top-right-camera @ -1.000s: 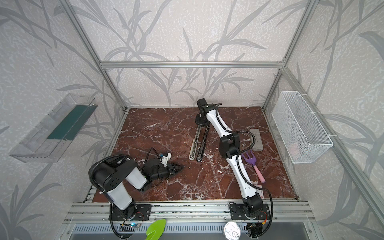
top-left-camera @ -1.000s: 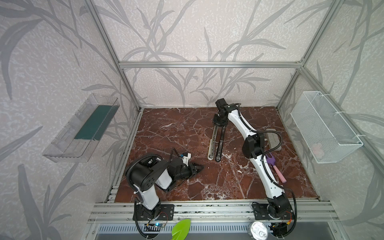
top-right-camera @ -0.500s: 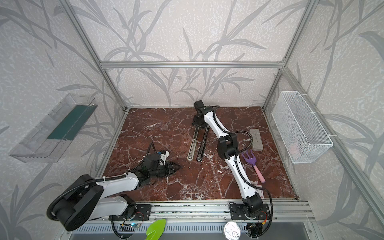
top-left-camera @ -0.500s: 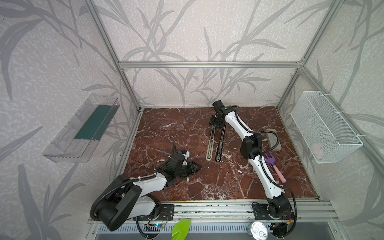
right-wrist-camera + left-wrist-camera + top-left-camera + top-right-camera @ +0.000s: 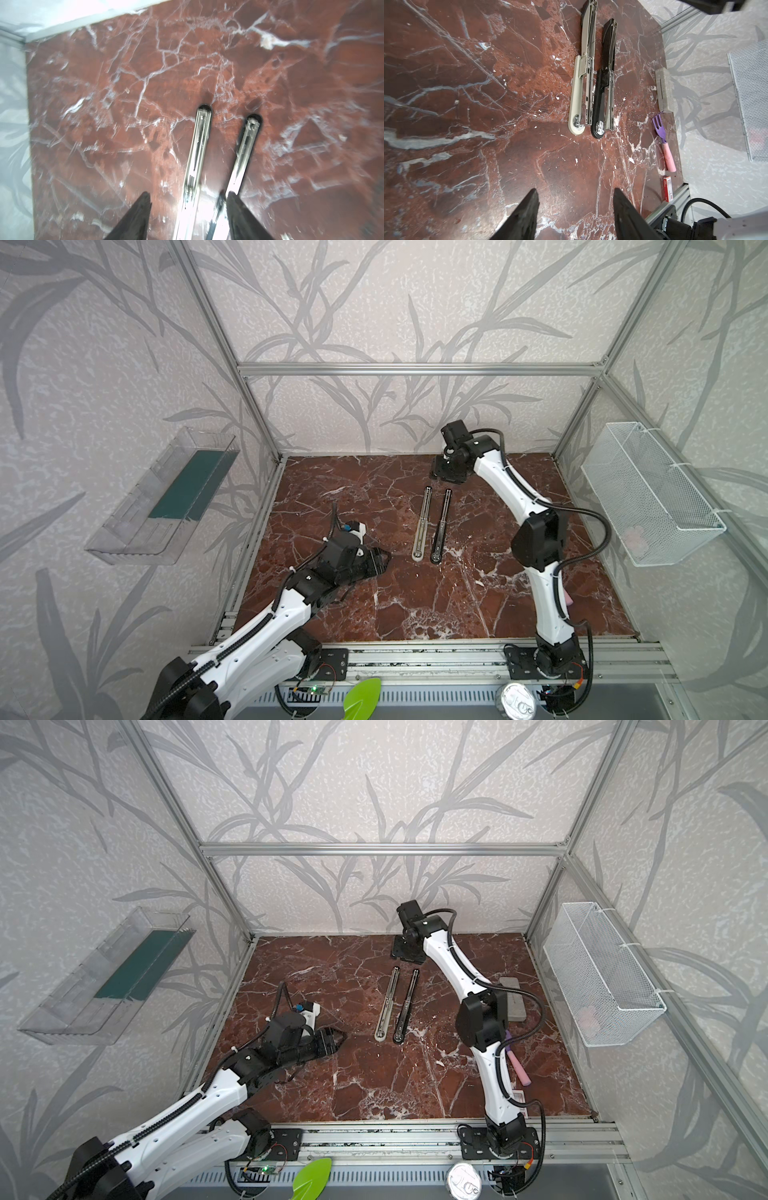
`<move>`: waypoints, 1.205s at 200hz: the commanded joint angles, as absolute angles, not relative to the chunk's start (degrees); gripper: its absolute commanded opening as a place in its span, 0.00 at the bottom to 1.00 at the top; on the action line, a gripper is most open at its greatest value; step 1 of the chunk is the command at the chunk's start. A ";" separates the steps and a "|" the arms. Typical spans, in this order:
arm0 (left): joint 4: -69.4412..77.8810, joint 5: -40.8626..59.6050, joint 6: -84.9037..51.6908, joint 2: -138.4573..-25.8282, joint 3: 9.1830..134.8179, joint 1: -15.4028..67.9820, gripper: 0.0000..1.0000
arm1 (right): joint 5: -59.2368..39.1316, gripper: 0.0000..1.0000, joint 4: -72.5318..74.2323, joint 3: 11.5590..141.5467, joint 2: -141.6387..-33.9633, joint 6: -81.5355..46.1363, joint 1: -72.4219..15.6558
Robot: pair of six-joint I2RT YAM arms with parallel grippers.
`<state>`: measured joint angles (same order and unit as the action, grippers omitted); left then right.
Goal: Load the staples into the stapler
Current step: 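Lower the opened cream stapler beside the black one and open both grippers, then move the right gripper down to the red-and-white staples box near the fork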
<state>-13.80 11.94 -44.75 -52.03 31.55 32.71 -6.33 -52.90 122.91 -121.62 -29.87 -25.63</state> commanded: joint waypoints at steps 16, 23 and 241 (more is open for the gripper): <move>-15.33 10.44 -43.07 -53.95 34.60 33.22 0.62 | -5.25 0.61 -35.90 96.58 -101.58 -27.91 -25.83; -15.47 10.45 -42.90 -54.75 35.48 33.43 0.62 | -5.20 0.61 -35.60 93.60 -98.89 -27.71 -25.64; -18.26 16.11 -37.13 -74.40 51.50 41.12 0.62 | 28.62 0.99 -68.53 36.33 -49.66 -75.97 -11.91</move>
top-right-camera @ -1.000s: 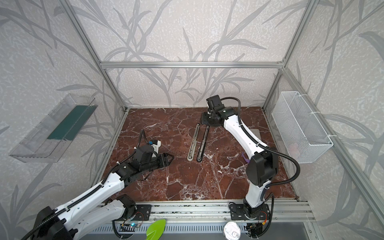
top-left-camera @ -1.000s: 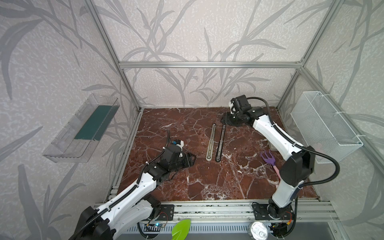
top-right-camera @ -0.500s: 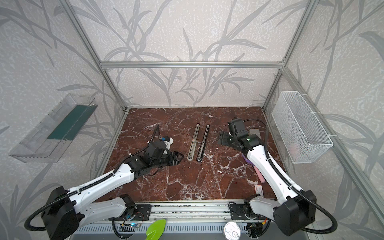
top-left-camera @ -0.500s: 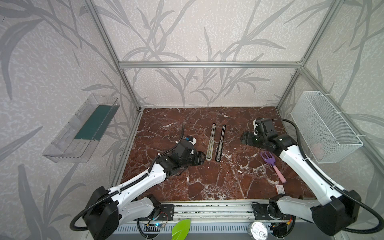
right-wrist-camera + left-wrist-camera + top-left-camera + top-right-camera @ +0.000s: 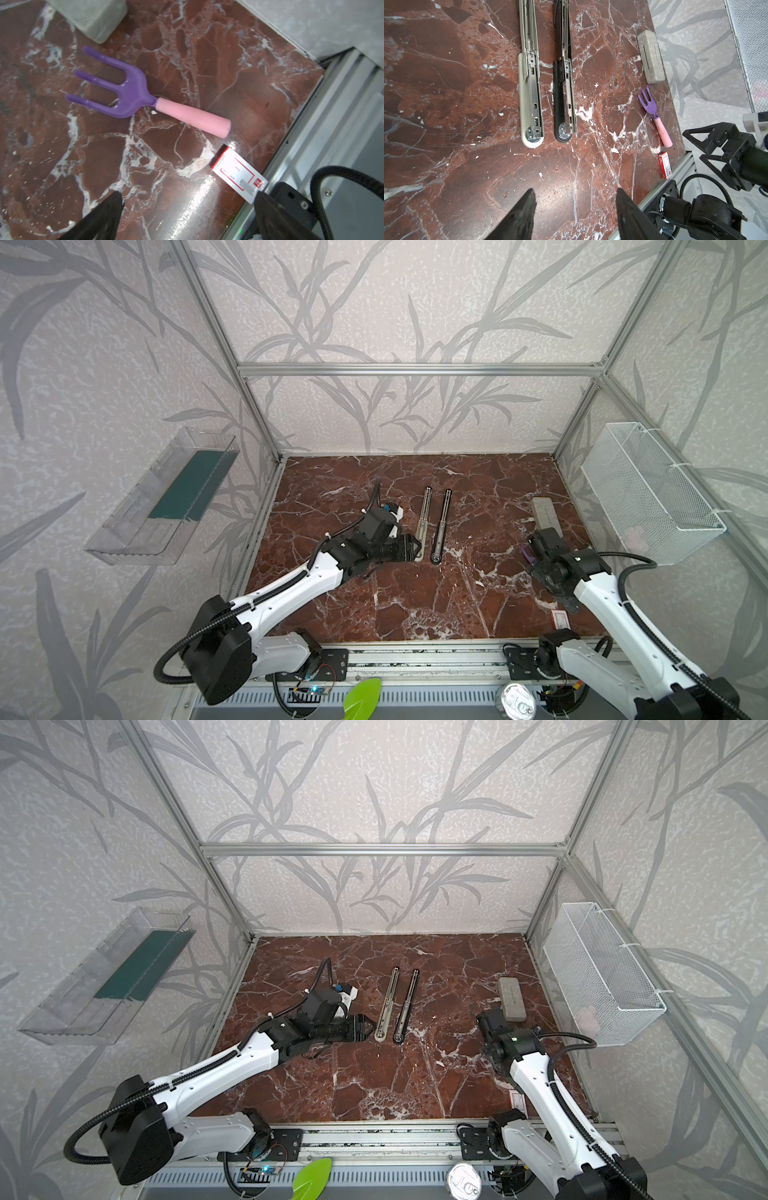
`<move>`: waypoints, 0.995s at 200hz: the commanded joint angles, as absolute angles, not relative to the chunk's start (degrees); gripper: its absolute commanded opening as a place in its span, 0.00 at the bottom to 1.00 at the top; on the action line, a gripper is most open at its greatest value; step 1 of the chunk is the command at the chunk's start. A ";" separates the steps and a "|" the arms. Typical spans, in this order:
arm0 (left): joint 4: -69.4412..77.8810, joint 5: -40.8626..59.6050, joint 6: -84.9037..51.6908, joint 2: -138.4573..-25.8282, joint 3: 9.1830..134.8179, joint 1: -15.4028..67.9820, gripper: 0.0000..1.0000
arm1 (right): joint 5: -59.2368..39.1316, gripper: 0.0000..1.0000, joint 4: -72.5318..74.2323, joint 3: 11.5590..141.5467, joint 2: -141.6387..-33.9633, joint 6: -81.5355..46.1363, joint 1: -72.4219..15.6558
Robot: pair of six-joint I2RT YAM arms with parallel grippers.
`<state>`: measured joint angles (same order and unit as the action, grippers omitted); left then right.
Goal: Load the staples into the stapler
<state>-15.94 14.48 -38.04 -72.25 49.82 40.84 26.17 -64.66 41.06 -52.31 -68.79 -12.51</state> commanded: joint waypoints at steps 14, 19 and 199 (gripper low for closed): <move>-18.88 16.19 -37.26 -75.44 52.26 41.64 0.62 | 27.78 0.99 -66.78 32.71 -47.46 -76.80 -11.64; -19.21 15.97 -37.23 -75.66 52.55 41.90 0.62 | 27.86 0.99 -66.01 31.67 -46.61 -76.67 -11.48; -26.33 8.97 -37.44 -79.56 60.13 47.64 0.61 | 5.34 0.99 -38.85 14.25 -37.66 -66.27 1.58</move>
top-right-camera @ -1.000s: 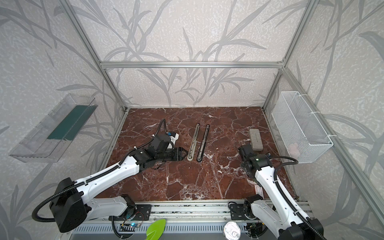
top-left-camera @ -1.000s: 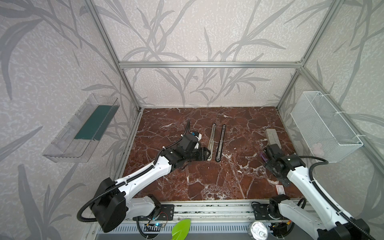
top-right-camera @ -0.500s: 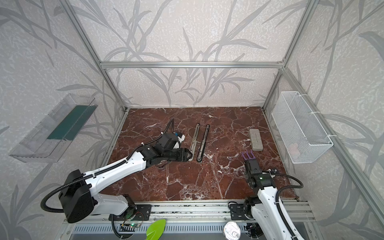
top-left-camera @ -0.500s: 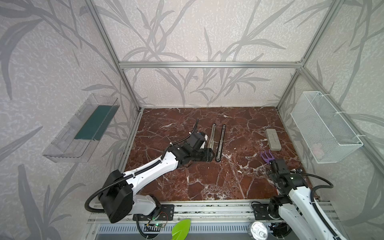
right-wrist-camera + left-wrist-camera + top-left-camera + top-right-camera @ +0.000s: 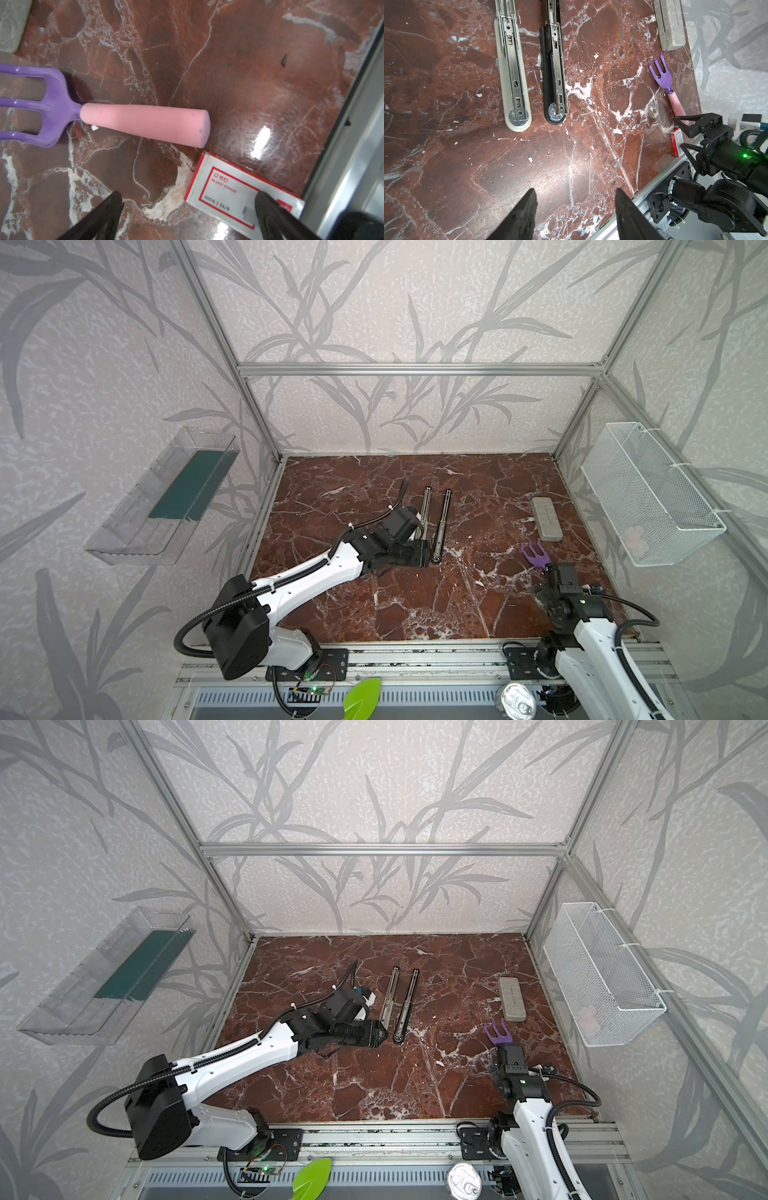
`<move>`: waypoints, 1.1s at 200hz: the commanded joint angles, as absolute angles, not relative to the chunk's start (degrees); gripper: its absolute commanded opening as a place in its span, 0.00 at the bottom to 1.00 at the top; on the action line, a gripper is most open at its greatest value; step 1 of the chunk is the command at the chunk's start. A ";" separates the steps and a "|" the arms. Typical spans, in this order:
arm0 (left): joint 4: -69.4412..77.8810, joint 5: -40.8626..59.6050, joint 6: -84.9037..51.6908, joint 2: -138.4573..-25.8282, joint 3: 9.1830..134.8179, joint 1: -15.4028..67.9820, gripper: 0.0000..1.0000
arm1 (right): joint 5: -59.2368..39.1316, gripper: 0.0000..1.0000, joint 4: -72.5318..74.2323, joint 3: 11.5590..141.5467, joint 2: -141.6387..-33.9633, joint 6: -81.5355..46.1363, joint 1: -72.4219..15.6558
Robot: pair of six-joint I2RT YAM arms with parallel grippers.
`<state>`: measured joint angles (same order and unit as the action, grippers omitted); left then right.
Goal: Load the staples into the stapler
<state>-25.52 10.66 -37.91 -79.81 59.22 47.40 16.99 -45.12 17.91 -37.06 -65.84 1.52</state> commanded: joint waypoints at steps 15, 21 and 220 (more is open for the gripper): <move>-25.62 9.14 -37.70 -79.69 59.78 47.68 0.61 | 2.38 0.97 -35.82 14.28 -38.86 -65.83 1.43; -25.28 9.21 -37.77 -79.63 59.53 47.65 0.61 | 1.48 0.97 -34.72 14.30 -39.74 -65.83 1.28; -22.27 4.32 -38.99 -73.07 52.56 46.52 0.60 | 0.45 0.91 -19.15 42.41 -78.47 -56.82 -26.03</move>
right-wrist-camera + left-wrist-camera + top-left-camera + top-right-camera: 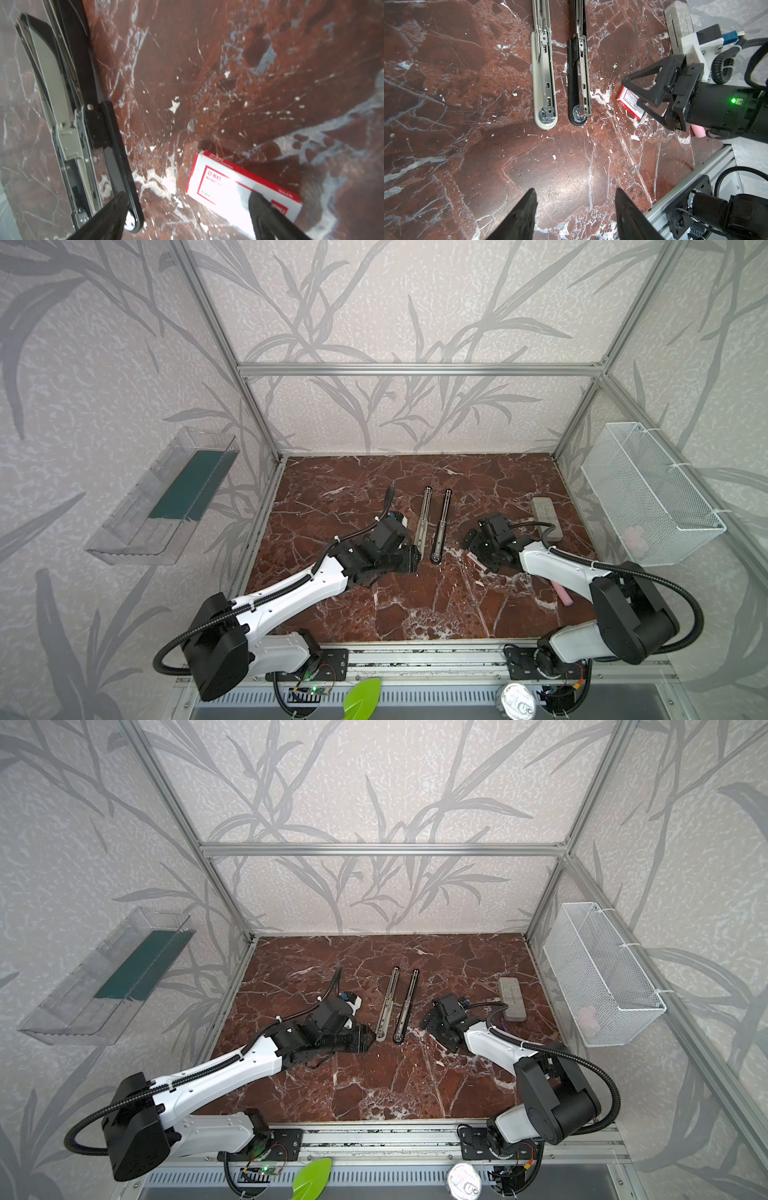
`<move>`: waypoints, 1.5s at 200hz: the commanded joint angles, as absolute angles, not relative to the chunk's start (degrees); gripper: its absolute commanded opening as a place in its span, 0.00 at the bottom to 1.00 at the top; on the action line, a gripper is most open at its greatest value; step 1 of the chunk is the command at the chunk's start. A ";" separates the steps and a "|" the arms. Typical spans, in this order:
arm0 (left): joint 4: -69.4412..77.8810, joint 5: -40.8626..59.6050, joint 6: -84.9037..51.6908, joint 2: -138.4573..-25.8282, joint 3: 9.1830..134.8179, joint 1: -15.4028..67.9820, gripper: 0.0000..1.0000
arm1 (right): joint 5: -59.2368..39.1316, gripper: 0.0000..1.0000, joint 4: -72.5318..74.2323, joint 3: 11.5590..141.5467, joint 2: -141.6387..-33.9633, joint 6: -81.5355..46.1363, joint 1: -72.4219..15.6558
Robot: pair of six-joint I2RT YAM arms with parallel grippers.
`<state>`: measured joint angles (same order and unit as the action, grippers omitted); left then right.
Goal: Load the staples into the stapler
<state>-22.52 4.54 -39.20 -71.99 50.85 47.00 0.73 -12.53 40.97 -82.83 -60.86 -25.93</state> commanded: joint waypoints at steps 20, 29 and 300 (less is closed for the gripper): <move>-22.32 6.12 -38.35 -76.35 55.31 46.45 0.59 | 1.90 0.89 -22.39 41.47 -73.30 -54.41 -25.89; -22.33 6.64 -38.07 -77.93 56.65 46.46 0.58 | 2.87 0.89 -23.30 40.24 -70.76 -53.87 -25.80; -16.57 12.39 -43.06 -83.50 53.72 46.98 0.57 | -17.22 0.83 -12.34 33.65 -78.72 -44.41 -27.81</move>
<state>-17.43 12.36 -42.22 -83.66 54.37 46.87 -17.63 -13.63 36.75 -81.32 -37.95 -24.69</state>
